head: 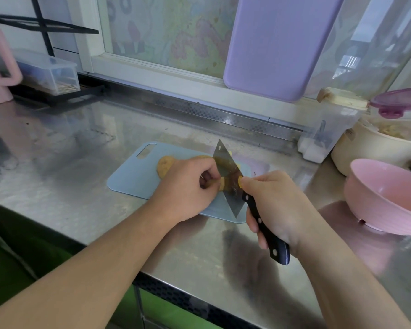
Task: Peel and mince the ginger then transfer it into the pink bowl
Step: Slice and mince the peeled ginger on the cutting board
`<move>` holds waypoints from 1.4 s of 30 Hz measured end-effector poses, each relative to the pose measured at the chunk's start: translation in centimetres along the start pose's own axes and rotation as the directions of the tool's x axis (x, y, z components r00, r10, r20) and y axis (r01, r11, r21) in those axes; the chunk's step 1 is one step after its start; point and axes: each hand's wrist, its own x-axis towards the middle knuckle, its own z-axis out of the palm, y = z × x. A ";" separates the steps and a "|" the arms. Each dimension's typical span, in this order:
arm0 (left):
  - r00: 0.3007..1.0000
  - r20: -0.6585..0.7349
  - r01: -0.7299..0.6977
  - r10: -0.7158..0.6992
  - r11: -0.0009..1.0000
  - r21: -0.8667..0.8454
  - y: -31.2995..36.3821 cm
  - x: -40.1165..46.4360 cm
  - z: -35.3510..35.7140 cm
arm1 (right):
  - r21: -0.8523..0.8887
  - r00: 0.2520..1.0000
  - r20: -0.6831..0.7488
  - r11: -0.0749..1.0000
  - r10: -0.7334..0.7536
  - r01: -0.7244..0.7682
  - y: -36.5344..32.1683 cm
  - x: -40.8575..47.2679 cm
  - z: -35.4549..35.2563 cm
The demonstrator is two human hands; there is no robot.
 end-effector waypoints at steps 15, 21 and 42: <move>1.000 -0.006 0.012 -0.012 1.000 -0.009 -0.2 0.2 0.1 | 0.055 0.995 -0.054 0.995 -0.081 0.084 -0.5 -0.7 -0.8; 0.999 -0.023 0.025 -0.025 1.000 0.012 0.2 0.0 -0.1 | 0.033 0.996 -0.046 0.996 -0.083 0.085 -0.4 -0.7 -0.6; 1.000 -0.019 0.021 -0.021 1.000 -0.008 0.4 -0.1 -0.3 | -0.040 1.000 0.017 0.999 -0.020 0.021 0.0 -0.2 -0.1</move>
